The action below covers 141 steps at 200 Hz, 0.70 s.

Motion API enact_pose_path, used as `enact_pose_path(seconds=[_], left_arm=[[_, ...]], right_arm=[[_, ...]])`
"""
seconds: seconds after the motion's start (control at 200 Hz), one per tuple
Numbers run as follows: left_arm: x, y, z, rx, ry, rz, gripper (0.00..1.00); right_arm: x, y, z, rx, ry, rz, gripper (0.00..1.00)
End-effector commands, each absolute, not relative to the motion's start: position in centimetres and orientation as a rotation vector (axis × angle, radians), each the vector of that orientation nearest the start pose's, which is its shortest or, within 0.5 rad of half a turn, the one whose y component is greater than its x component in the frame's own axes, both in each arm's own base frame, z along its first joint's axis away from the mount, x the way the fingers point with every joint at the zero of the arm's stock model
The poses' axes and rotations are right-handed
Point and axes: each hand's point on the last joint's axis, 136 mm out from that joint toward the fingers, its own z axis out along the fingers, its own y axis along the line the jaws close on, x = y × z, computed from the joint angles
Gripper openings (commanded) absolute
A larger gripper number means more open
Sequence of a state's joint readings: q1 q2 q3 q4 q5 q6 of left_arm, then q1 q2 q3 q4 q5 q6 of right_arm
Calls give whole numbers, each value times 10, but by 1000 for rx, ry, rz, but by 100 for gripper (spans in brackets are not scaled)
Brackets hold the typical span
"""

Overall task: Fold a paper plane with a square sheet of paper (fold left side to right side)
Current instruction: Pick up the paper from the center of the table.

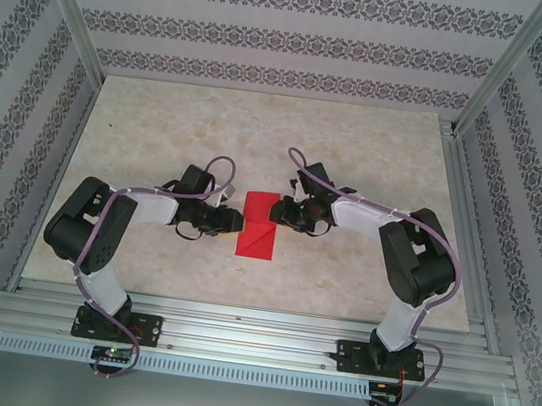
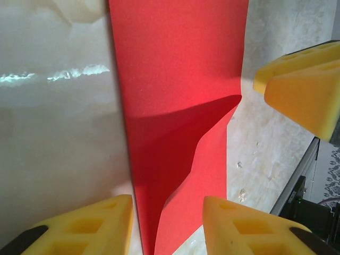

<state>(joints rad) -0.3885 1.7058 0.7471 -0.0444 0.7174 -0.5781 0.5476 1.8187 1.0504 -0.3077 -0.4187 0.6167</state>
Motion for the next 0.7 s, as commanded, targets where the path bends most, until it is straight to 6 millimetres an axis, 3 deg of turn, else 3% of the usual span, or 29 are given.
enact_pose_path(seconds=[0.0,0.245,0.52,0.699], left_arm=[[296,-246,48,89,2662,-1264,38],[294,-243,43,92,2682,-1229,36],[293,-240,39,89,2698,-1202,35],[292,-240,38,91,2698,-1201,35]], right_arm=[[319,287,39,-37,2797,993,38],[319,289,32,-11,2816,997,41],[319,276,27,24,2835,914,45],[317,285,27,8,2837,959,45]])
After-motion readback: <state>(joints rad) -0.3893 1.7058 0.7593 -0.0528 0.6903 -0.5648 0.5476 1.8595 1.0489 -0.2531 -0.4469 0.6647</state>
